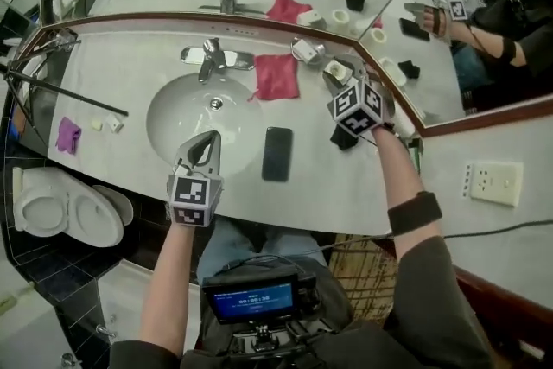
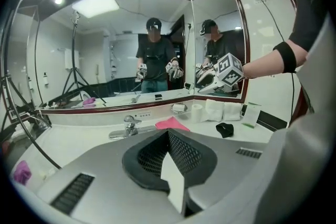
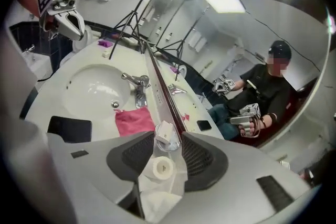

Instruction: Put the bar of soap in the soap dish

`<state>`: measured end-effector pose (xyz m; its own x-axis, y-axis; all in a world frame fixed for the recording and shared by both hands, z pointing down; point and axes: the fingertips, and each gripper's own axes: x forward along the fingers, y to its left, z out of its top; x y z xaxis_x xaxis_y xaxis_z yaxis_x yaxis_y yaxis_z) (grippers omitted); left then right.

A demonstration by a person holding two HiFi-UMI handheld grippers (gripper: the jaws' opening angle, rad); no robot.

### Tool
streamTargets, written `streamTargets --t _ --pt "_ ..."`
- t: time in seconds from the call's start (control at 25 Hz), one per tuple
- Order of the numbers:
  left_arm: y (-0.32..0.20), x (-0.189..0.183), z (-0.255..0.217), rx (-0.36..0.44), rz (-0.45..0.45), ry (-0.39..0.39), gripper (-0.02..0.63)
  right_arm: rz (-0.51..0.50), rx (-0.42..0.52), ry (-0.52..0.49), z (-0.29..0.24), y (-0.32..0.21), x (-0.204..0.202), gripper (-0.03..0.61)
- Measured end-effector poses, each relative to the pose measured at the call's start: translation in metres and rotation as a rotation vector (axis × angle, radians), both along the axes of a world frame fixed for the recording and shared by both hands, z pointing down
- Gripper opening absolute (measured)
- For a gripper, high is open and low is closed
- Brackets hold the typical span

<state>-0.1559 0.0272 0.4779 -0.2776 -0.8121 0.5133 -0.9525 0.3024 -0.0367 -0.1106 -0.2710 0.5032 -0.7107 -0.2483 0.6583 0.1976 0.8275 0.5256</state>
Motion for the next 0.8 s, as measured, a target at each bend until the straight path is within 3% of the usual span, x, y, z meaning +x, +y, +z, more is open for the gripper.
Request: streamTargets --t 0.52,0.8 --pt "-0.015 0.025 0.022 0.005 -0.031 0.047 0.0 -0.37 0.249 0.285 0.062 0.002 -0.045 0.381" --pt "-0.014 0.027 0.036 0.0 -0.067 0.074 0.0 -0.441 0.381 0.335 0.1 -0.01 -0.06 0.379"
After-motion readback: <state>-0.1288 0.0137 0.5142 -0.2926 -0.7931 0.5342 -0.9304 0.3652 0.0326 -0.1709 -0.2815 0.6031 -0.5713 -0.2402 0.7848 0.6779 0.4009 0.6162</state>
